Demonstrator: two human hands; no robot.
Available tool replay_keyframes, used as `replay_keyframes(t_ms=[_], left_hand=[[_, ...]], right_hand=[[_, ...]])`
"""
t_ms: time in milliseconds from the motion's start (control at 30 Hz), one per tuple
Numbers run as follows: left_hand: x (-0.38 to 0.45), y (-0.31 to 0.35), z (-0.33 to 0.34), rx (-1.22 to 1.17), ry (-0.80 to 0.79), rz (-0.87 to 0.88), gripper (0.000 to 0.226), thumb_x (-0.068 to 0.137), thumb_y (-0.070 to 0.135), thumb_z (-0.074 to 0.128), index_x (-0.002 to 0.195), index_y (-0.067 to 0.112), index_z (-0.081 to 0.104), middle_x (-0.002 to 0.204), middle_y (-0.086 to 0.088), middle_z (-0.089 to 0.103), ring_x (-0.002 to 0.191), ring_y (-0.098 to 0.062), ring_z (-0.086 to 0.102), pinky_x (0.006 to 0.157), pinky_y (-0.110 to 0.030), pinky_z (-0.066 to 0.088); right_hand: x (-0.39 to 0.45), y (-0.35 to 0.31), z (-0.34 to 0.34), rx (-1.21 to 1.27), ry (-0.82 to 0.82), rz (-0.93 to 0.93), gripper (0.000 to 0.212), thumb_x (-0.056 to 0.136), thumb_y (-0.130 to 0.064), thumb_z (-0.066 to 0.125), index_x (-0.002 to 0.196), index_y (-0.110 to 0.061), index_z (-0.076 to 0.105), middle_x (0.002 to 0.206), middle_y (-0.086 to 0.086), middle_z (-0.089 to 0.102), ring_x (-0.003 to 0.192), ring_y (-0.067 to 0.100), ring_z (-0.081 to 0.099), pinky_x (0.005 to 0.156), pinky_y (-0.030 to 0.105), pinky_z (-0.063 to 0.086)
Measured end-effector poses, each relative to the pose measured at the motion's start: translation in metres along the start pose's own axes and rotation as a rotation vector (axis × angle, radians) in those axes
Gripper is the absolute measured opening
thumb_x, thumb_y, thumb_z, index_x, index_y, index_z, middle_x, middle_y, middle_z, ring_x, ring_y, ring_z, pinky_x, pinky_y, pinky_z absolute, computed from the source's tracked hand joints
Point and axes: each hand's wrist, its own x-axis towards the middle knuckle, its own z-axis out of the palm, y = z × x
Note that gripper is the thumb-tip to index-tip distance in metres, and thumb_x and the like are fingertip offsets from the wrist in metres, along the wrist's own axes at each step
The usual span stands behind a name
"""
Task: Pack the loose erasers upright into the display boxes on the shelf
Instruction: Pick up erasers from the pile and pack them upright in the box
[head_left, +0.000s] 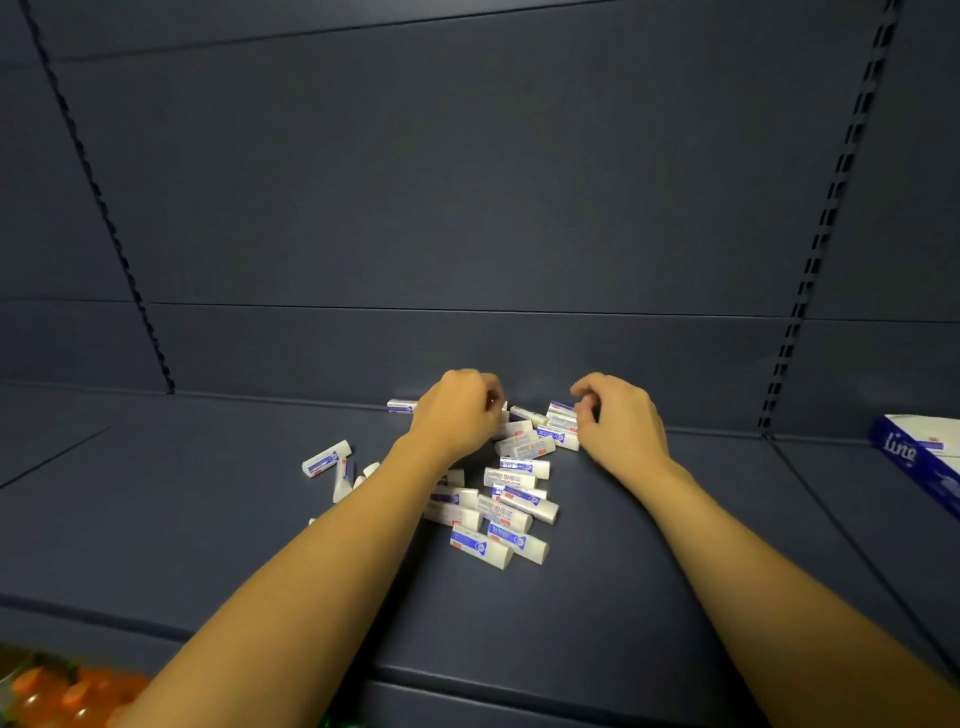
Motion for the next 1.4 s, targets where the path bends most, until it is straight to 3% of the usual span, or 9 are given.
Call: replay_keyframes(t_ms=[133,300,433,867,967,1067,1133,1233,1400], left_hand=[[0.019,0.003,0.006,-0.011,-0.021,0.154,0.014,0.094,0.017,0.060,0.101,0.021,0.072,0.101,0.002,0.066,0.088,-0.019,0.062,0.077,-0.035,0.055],[0.032,0.025,0.021,-0.012,-0.217,0.340,0.011,0.089,0.017,0.067,0.090,0.027,0.073,0.095,0.010,0.067,0.086,-0.014,0.064,0.078,-0.039,0.057],[0.037,0.032,0.032,-0.012,-0.295,0.369,0.017,0.086,0.009,0.069,0.084,0.026,0.069,0.093,0.008,0.066,0.084,-0.015,0.063,0.079,-0.040,0.057],[0.033,0.037,0.041,0.005,-0.254,0.409,0.029,0.083,0.002,0.068,0.106,0.020,0.071,0.103,0.005,0.058,0.093,-0.019,0.060,0.082,-0.039,0.053],[0.037,0.031,0.033,-0.191,-0.142,0.310,0.021,0.083,0.008,0.075,0.100,0.021,0.074,0.099,0.003,0.062,0.091,-0.018,0.061,0.082,-0.032,0.051],[0.039,0.020,0.018,-0.727,0.029,0.000,0.022,0.084,0.007,0.074,0.093,0.026,0.073,0.088,0.003,0.069,0.083,-0.013,0.064,0.078,-0.025,0.052],[0.037,0.010,0.012,-1.031,0.106,-0.198,0.018,0.086,0.010,0.074,0.099,0.023,0.073,0.090,0.001,0.071,0.086,-0.017,0.066,0.077,-0.029,0.053],[0.031,-0.003,0.014,-1.149,0.131,-0.395,0.014,0.088,0.017,0.074,0.100,0.023,0.072,0.091,-0.002,0.076,0.090,-0.023,0.070,0.072,-0.041,0.057],[0.020,-0.012,0.013,-1.223,0.109,-0.533,0.011,0.094,0.018,0.069,0.103,0.012,0.069,0.089,-0.007,0.075,0.070,-0.015,0.065,0.043,-0.028,0.043]], right_hand=[[0.005,0.013,-0.001,0.046,0.152,0.068,0.023,0.093,-0.011,0.052,0.106,-0.020,0.069,0.100,-0.004,0.069,0.087,0.018,0.063,0.077,0.034,0.053],[0.006,0.026,-0.006,0.008,0.197,0.150,0.022,0.093,-0.011,0.052,0.104,-0.021,0.068,0.097,-0.006,0.067,0.083,0.017,0.061,0.073,0.034,0.053],[0.003,0.036,-0.009,-0.023,0.165,0.216,0.021,0.092,-0.012,0.053,0.104,-0.023,0.066,0.098,-0.006,0.066,0.086,0.017,0.062,0.076,0.037,0.055],[0.005,0.038,-0.007,-0.037,0.152,0.212,0.021,0.091,-0.012,0.054,0.104,-0.024,0.065,0.102,-0.006,0.066,0.088,0.018,0.061,0.077,0.036,0.054],[0.005,0.038,-0.008,-0.043,0.144,0.212,0.021,0.091,-0.012,0.054,0.104,-0.023,0.065,0.100,-0.006,0.065,0.087,0.018,0.061,0.075,0.034,0.053],[0.004,0.037,-0.007,-0.050,0.128,0.200,0.020,0.091,-0.012,0.054,0.103,-0.023,0.066,0.098,-0.006,0.065,0.086,0.018,0.061,0.075,0.035,0.054],[0.004,0.037,-0.006,-0.050,0.116,0.181,0.020,0.090,-0.012,0.054,0.101,-0.023,0.066,0.096,-0.007,0.066,0.086,0.018,0.062,0.075,0.035,0.054],[0.003,0.034,-0.003,-0.078,0.048,0.133,0.018,0.088,-0.015,0.056,0.094,-0.027,0.068,0.089,-0.010,0.066,0.084,0.015,0.062,0.073,0.032,0.053],[0.001,0.027,0.002,-0.118,-0.089,-0.011,0.009,0.086,-0.025,0.070,0.089,-0.033,0.067,0.086,-0.014,0.062,0.084,0.009,0.061,0.073,0.030,0.052]])
